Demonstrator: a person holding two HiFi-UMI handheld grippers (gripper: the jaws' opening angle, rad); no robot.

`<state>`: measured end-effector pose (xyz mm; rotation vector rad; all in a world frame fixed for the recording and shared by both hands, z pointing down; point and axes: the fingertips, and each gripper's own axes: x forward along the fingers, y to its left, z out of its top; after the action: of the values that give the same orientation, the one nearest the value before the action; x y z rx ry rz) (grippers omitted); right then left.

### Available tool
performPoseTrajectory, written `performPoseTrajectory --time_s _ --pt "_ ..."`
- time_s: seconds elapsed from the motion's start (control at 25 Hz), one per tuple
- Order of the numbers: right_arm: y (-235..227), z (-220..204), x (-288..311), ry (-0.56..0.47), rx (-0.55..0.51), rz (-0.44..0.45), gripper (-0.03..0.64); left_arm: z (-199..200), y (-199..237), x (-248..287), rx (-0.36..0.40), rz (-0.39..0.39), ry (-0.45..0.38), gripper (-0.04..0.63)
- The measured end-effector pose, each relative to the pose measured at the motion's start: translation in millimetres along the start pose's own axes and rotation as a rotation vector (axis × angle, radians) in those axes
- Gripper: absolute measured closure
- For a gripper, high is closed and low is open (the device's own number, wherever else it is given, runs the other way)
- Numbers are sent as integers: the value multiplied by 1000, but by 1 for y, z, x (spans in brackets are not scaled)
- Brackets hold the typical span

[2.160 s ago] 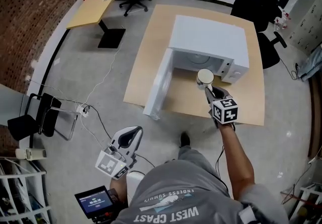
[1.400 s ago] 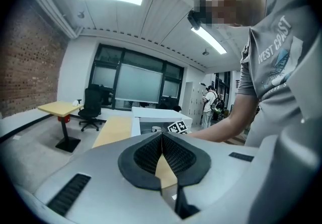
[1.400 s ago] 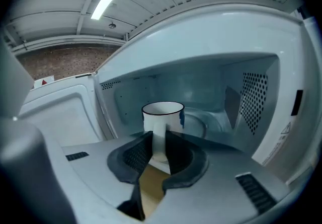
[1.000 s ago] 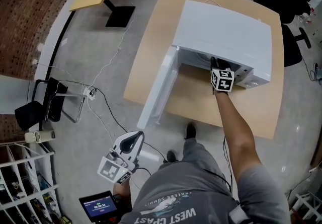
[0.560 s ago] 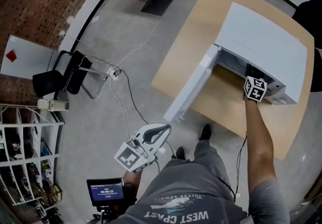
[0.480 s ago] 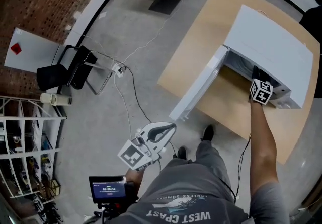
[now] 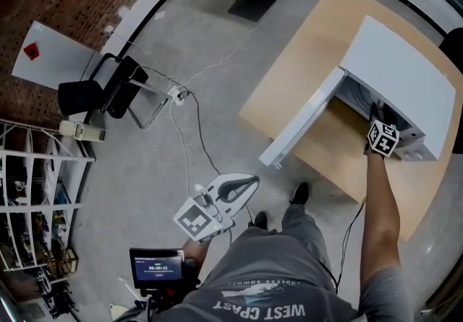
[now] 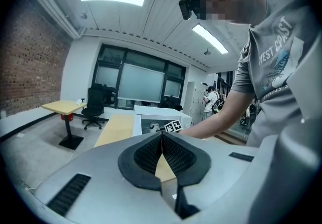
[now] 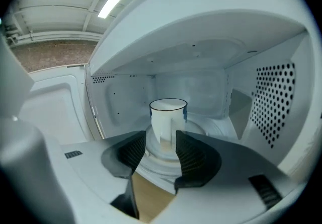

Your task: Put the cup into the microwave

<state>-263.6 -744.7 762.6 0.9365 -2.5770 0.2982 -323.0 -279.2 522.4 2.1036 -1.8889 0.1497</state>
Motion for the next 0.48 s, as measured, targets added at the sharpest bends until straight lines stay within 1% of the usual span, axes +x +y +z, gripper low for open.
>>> performPoseTrajectory --time_s 0.24,0.36,0.48 --pt "26 16 -53 -16 -9 -24 440 14 -2 -54 10 -5 -32 574" --pt "35 19 -83 -44 4 -24 440 11 -10 -74 19 -10 -47 574" --pt "49 17 -117 -90 14 -4 443 -2 -19 -94 36 -22 -63 574"
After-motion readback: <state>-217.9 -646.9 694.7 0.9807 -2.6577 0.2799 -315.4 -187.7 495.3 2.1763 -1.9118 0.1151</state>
